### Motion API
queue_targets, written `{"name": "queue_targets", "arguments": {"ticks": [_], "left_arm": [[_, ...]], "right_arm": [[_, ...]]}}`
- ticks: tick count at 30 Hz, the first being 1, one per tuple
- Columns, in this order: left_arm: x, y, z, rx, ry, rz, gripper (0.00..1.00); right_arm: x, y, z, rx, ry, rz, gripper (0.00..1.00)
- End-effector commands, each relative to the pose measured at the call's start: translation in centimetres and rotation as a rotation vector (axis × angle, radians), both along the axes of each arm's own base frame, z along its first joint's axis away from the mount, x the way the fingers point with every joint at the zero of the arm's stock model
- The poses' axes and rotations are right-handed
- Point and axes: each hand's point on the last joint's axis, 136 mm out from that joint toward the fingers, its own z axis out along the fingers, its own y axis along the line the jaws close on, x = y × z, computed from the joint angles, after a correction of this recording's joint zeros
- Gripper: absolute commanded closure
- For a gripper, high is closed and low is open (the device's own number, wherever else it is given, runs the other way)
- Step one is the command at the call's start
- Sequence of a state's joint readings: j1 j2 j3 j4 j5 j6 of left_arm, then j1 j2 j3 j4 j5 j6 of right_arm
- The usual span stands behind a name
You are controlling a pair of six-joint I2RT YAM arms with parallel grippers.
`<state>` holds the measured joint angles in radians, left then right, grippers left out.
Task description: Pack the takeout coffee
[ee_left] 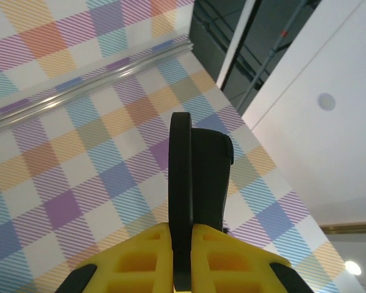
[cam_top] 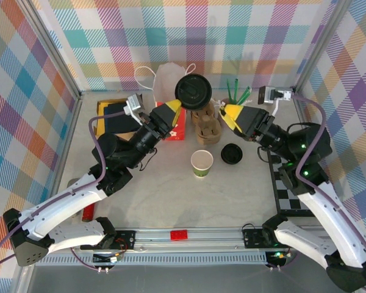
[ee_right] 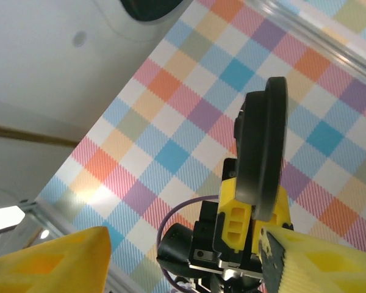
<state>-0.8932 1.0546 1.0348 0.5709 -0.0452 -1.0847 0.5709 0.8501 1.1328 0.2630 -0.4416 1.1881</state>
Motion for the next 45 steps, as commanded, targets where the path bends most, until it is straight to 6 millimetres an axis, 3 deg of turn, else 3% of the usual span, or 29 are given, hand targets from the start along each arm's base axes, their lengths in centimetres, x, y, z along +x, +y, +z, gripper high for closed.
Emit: {"name": "queue_targets", "arguments": {"ticks": [1, 7, 14, 20, 32, 45], "left_arm": [[0.8, 0.6, -1.8, 0.029, 0.047, 0.023, 0.88], [2.4, 0.2, -8.1, 0.108, 0.179, 0.027, 0.89], [2.9, -0.3, -15.3, 0.194, 0.312, 0.020, 0.89], [3.0, -0.9, -21.2, 0.258, 0.419, -0.005, 0.89], [2.8, -1.9, -28.6, 0.267, 0.557, -0.065, 0.89], [2.7, -2.5, -31.5, 0.285, 0.582, -0.091, 0.90]], "right_arm": [[1.0, -1.3, -2.5, -0.095, 0.042, -0.143, 0.33], [1.3, -3.1, -5.8, -0.300, 0.099, -0.279, 0.30], [2.0, -4.5, -10.5, -0.594, 0.152, -0.363, 0.24], [2.5, -4.7, -13.2, -0.698, 0.184, -0.369, 0.24], [2.4, -5.0, -13.7, -0.721, 0.172, -0.380, 0.24], [2.0, -5.4, -13.3, -0.708, 0.160, -0.391, 0.27]]}}
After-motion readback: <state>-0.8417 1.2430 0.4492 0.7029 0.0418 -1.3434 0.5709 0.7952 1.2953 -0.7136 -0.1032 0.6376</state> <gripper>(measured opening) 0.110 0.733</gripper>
